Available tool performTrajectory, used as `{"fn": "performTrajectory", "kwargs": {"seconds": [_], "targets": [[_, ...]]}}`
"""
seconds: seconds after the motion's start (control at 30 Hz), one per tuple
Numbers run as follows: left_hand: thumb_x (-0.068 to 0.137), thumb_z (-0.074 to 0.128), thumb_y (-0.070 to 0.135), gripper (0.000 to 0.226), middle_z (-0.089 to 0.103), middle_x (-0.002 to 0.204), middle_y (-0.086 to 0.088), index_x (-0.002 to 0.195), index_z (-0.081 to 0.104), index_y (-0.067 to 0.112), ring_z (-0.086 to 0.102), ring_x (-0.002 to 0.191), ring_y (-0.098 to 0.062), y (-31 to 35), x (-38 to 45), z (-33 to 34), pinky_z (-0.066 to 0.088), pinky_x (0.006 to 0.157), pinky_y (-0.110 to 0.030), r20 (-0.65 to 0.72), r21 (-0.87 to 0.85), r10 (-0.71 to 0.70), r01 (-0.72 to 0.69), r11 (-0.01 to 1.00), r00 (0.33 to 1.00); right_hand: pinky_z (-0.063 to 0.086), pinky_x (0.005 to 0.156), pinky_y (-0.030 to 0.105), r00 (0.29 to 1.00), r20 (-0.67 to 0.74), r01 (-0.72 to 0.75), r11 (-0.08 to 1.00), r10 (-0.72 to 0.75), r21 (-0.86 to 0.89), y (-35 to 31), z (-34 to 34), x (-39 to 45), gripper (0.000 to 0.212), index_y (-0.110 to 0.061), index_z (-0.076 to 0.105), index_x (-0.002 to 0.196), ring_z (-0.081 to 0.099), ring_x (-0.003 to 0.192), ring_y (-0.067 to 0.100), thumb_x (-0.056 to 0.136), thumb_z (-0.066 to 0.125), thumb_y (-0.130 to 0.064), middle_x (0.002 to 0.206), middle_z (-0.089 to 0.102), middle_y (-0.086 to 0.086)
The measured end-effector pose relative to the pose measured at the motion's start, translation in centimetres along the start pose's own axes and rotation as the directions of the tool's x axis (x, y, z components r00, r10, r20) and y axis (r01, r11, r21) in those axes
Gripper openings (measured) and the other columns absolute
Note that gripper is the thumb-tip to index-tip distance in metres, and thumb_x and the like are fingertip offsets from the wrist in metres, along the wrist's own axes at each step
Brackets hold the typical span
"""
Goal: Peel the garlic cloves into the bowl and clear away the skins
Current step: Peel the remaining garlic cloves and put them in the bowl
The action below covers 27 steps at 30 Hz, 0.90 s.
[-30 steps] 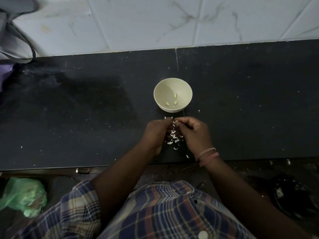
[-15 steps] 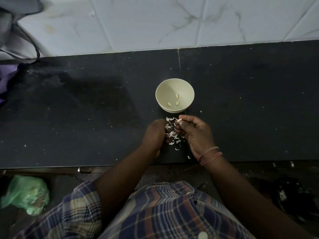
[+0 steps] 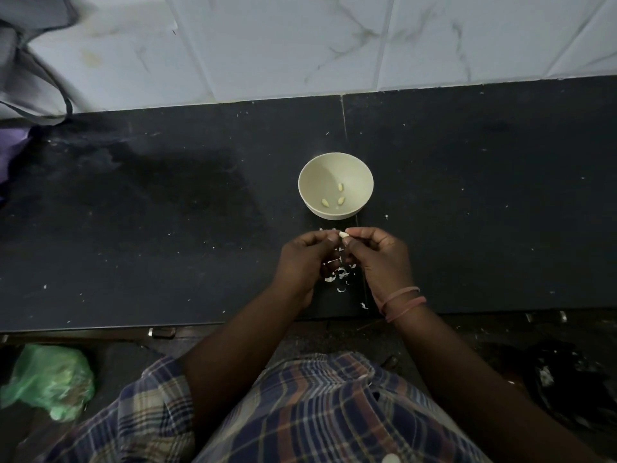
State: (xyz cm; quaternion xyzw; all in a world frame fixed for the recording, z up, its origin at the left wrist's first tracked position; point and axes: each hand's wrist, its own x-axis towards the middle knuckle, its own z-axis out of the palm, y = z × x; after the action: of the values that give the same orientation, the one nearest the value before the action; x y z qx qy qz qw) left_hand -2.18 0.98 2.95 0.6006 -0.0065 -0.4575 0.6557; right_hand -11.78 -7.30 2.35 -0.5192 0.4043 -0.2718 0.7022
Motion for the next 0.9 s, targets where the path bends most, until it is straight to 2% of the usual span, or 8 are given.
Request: {"fn": "performTrajectory", "kwargs": {"seconds": [0.2,0.33,0.47,0.57,0.63,0.7,0.83,0.9], "targets": [[0.096,0.06,0.001,0.01,0.072,0.08,-0.009,0.095,0.069,0.003,0.068,0.068,-0.015,0.2,-0.2,0.0,0.055,0.056,-0.023,0.029,-0.056,-0.017,0.019,0.998,0.999,0.058,0.07,0.025,0.997,0.033,0.074,0.985,-0.07,-0.156,-0.3,0.1,-0.1,0.012,-0.002,0.072,0.097,0.072,0.076,0.014,0.087,0.067,0.002,0.087,0.076,0.011],[0.098,0.057,0.003,0.011,0.068,0.084,-0.011,0.105,0.065,0.0,0.066,0.068,-0.014,0.2,-0.1,0.2,0.054,0.057,-0.022,0.039,-0.059,-0.017,0.019,0.998,0.999,0.06,0.079,0.035,0.992,0.045,0.126,0.961,-0.119,-0.247,-0.2,0.1,0.1,0.011,-0.007,0.074,0.096,0.073,0.085,0.022,0.088,0.067,-0.003,0.089,0.076,0.008],[0.098,0.056,0.002,0.007,0.066,0.079,-0.01,0.1,0.063,0.003,0.063,0.065,-0.013,0.3,-0.1,0.2,0.054,0.057,-0.022,0.021,-0.049,0.023,-0.022,0.999,1.0,0.06,0.077,0.033,0.988,0.012,0.148,0.94,-0.152,-0.307,-0.5,0.2,0.0,0.012,-0.008,0.075,0.093,0.073,0.081,0.017,0.09,0.064,-0.005,0.086,0.076,0.004],[0.099,0.055,0.001,0.008,0.068,0.074,-0.009,0.102,0.062,0.0,0.066,0.06,-0.011,0.3,0.0,0.1,0.055,0.056,-0.022,0.028,-0.037,0.06,-0.059,0.998,0.998,0.058,0.072,0.024,0.985,-0.001,0.163,0.926,-0.173,-0.342,-0.9,0.2,0.0,0.012,-0.007,0.075,0.091,0.071,0.077,0.012,0.089,0.064,-0.006,0.083,0.075,0.003],[0.097,0.058,0.002,0.008,0.069,0.077,-0.01,0.1,0.065,0.0,0.065,0.065,-0.012,0.2,0.1,0.1,0.056,0.062,-0.023,0.028,-0.005,0.081,-0.081,0.997,0.996,0.057,0.071,0.023,0.981,0.001,0.18,0.91,-0.193,-0.374,-1.0,0.3,0.1,0.01,-0.008,0.075,0.089,0.071,0.076,0.011,0.088,0.065,-0.007,0.082,0.074,0.003],[0.096,0.061,0.003,0.007,0.069,0.081,-0.013,0.098,0.067,0.0,0.065,0.072,-0.016,0.0,0.3,0.1,0.057,0.071,-0.027,0.027,0.011,0.097,-0.097,0.995,0.995,0.059,0.072,0.029,0.981,0.001,0.177,0.903,-0.192,-0.392,-1.0,0.2,0.2,0.009,-0.009,0.075,0.087,0.071,0.076,0.013,0.087,0.066,-0.009,0.08,0.074,0.003],[0.093,0.065,0.006,0.008,0.07,0.093,-0.021,0.097,0.07,0.0,0.065,0.089,-0.03,-0.2,0.4,0.2,0.054,0.092,-0.044,0.032,-0.009,0.115,-0.115,0.993,0.993,0.061,0.073,0.04,0.984,0.008,0.166,0.902,-0.178,-0.399,-0.9,0.2,0.2,0.006,-0.011,0.073,0.085,0.072,0.072,0.019,0.086,0.067,-0.012,0.076,0.074,0.004],[0.093,0.066,0.005,0.01,0.069,0.095,-0.023,0.1,0.069,-0.002,0.065,0.091,-0.032,-0.2,0.4,0.2,0.055,0.094,-0.045,0.031,-0.024,0.122,-0.121,0.992,0.992,0.061,0.072,0.041,0.984,0.023,0.17,0.907,-0.175,-0.386,-1.1,0.2,0.1,0.005,-0.009,0.072,0.084,0.072,0.069,0.019,0.085,0.067,-0.01,0.073,0.074,0.004]]}}
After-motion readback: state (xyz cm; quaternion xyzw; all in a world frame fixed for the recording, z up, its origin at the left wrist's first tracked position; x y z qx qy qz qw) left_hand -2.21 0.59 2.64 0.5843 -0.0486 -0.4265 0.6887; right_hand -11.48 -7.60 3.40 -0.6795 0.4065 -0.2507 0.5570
